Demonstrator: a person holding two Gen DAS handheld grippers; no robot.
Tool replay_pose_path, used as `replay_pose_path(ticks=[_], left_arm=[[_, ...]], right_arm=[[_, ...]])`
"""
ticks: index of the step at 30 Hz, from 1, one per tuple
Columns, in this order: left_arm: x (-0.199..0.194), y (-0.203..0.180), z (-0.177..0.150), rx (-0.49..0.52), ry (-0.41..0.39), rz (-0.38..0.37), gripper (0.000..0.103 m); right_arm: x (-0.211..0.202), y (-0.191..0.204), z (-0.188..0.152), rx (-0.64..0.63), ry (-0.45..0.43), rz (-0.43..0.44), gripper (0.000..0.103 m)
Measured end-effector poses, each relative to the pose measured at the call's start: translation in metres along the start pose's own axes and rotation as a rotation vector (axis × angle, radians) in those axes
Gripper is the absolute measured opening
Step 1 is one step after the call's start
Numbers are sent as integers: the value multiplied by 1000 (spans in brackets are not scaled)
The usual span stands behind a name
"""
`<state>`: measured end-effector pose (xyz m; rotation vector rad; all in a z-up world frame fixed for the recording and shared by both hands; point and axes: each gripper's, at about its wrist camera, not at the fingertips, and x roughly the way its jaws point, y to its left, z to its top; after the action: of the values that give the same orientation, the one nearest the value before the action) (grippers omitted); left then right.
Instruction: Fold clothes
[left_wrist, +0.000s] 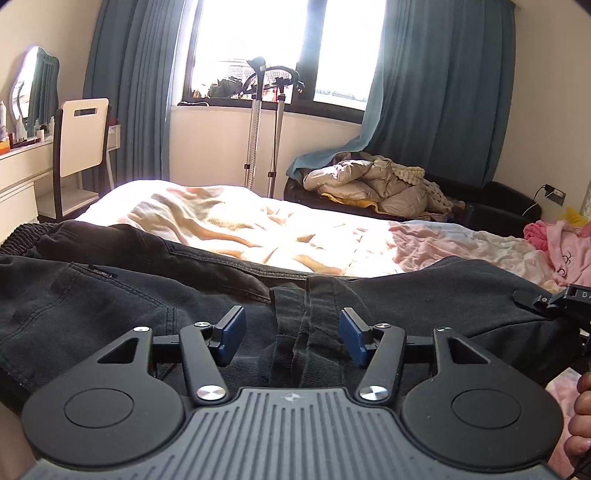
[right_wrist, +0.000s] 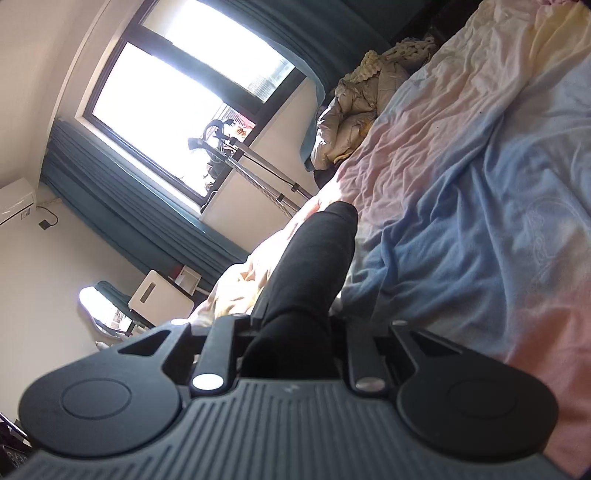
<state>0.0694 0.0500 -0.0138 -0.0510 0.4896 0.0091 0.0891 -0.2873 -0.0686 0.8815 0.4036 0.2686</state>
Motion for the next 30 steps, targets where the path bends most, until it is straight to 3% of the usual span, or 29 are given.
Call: replay_pose_path(ticks=[2, 5, 9, 13, 20, 23, 27, 30], left_arm=[[14, -7, 9, 20, 26, 53, 61], [41, -23, 17, 39, 105, 60, 61], [60, -76, 14, 201, 138, 15, 61], [66, -138, 0, 340, 142, -42, 61], [79, -218, -33, 319, 170, -163, 61], [87, -236, -47, 303, 171, -204, 60], [97, -228, -53, 310, 202, -221, 61], [94, -207, -44, 332, 218, -241, 76]], right_arm=[[-10, 6, 10, -15, -40, 16, 20], [-25, 12, 28, -21, -88, 27, 20], [-51, 15, 50, -60, -180, 18, 20], [-80, 0, 72, -8, -280, 3, 20], [-124, -13, 101, -74, -448, -75, 20], [-134, -10, 104, -153, -490, -95, 20], [-126, -4, 97, -254, -483, -108, 21], [-119, 1, 91, -310, -485, -99, 21]])
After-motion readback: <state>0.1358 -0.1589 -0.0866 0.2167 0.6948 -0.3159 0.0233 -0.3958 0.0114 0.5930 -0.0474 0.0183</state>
